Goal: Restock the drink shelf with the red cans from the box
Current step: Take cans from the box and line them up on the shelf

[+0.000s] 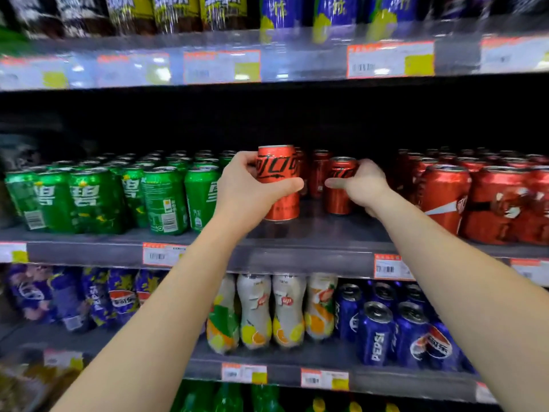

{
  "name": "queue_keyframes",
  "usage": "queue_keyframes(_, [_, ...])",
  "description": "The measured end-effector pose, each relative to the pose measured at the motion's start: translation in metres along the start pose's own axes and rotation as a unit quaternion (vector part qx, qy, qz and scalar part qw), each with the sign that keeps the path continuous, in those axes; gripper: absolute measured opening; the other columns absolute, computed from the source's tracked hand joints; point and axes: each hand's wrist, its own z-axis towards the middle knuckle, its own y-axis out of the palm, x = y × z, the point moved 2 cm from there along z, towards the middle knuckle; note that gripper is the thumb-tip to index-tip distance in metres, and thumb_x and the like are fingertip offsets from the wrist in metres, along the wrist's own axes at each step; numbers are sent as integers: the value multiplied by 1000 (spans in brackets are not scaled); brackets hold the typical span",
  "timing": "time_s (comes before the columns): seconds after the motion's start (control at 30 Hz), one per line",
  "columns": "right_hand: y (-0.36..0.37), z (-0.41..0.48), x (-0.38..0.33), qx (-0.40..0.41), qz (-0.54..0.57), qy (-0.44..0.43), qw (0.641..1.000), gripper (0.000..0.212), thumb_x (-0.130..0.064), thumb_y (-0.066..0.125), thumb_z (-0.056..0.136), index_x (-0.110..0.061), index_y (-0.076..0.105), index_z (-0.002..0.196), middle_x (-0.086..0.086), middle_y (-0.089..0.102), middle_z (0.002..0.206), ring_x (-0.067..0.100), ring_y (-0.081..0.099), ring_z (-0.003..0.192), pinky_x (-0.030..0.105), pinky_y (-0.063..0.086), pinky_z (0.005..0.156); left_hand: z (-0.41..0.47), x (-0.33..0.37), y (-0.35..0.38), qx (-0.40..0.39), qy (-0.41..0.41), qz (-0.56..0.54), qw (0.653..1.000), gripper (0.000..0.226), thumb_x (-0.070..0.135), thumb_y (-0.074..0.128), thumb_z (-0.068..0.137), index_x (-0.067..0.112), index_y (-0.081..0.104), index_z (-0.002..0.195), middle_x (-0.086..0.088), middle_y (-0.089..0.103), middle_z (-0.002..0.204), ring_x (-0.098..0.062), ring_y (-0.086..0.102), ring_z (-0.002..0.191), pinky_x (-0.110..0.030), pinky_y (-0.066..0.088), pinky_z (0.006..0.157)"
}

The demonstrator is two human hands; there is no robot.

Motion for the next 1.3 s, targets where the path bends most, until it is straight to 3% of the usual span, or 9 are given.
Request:
queue_keyframes(0.13, [1,25,-2,20,-77,56,995,88,-40,85,78,-1,39,144,19,56,139,35,56,127,35,48,98,12,-4,9,-5,14,15,1000,73,44,99,55,27,63,117,16,68,102,3,65,96,-25,53,91])
queue_keyframes(0.23, [1,43,-1,23,-74,86,993,90,-36,86,78,-2,38,146,18,55,141,34,56,127,35,49,99,20,-5,17,2,14,11,1000,72,42,98,58,33,56,116,21,61,100,10,58,95,-14,45,83])
queue_keyframes(0.4, [4,63,6,27,-64,124,990,76,-38,85,79,-3,52,138,16,63,132,31,63,119,32,51,90,30,-10,22,11,21,10,1000,76,43,100,53,37,56,115,19,63,102,-1,64,97,-25,51,87])
queue_keyframes(0.5, [5,72,14,44,-34,119,991,69,-36,86,78,-4,57,132,16,64,130,32,63,118,32,51,92,32,-11,25,8,18,1,1000,75,40,100,54,38,55,114,19,64,101,3,64,93,-22,51,84])
queue_keyframes(0.83, [11,88,28,37,31,107,993,77,-31,83,82,-3,48,144,17,58,141,31,55,130,32,44,104,25,-13,31,19,37,-11,999,86,43,99,55,33,58,130,18,68,109,1,66,97,-21,54,86])
queue_keyframes(1.1, [21,106,34,34,16,90,995,78,-33,83,81,-11,47,146,12,59,141,28,56,129,31,44,106,23,-23,32,25,31,-23,999,86,44,100,54,34,60,129,17,71,109,-1,69,97,-32,58,90])
queue_keyframes(1.3, [28,112,36,30,18,102,994,72,-30,81,83,-12,48,145,12,59,140,29,56,128,32,45,103,25,-17,32,13,45,-17,999,82,42,99,55,34,60,127,19,70,107,6,66,94,-15,54,83])
